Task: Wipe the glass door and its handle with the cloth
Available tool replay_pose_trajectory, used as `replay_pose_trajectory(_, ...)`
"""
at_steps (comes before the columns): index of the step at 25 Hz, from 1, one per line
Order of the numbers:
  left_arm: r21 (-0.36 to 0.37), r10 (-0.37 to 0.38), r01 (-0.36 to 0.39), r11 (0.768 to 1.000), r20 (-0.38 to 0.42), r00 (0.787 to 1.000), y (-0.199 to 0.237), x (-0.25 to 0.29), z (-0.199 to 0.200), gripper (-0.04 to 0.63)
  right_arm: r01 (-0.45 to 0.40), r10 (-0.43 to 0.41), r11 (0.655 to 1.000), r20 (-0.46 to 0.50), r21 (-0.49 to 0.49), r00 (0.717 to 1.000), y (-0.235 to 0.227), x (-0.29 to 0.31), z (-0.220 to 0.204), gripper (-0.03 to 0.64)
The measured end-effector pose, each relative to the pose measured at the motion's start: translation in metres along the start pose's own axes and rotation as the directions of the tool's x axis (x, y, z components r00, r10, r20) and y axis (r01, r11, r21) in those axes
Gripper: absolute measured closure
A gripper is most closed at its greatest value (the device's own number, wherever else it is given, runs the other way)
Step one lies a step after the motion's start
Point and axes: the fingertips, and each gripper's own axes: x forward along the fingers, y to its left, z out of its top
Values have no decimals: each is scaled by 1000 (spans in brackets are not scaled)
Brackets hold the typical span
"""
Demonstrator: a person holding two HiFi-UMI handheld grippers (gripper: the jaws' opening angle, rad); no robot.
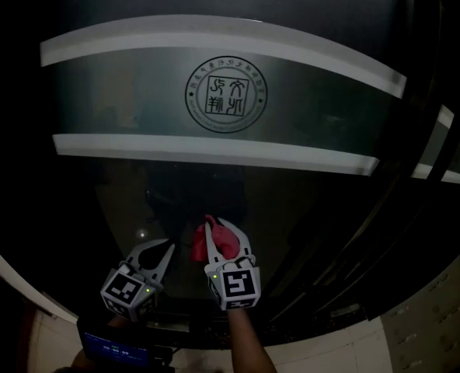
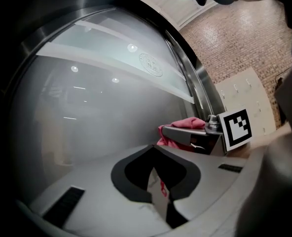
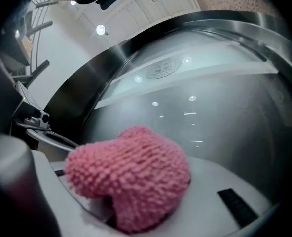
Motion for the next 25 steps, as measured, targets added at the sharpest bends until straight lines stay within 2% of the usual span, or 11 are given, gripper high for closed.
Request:
replay_pose_trajectory(3, -9, -46, 46, 999, 3, 999, -36, 27, 1, 586, 92, -92, 996, -18, -19, 996, -59, -33, -1, 566)
replay_pose_trajectory(7, -14, -87, 87, 996, 7, 996, -79, 57, 2, 586, 155, -157, 986, -32, -64, 987, -122, -68, 1, 566)
replay_pose_trajectory(12, -17, -113, 113, 993, -4, 994, -115, 80, -1, 586, 225, -227, 973, -43, -43, 973, -183, -99, 3, 566)
replay_pose_trajectory(19, -6, -113, 113, 994, -17, 993, -134, 86, 2, 586, 195, -198, 979, -45, -65, 979, -184, -103, 5, 566)
replay_pose_trajectory(25, 9, -157, 157, 988, -15, 988, -147, 66, 12, 586, 209, -208, 977, 13, -37, 978, -146, -134, 39, 566)
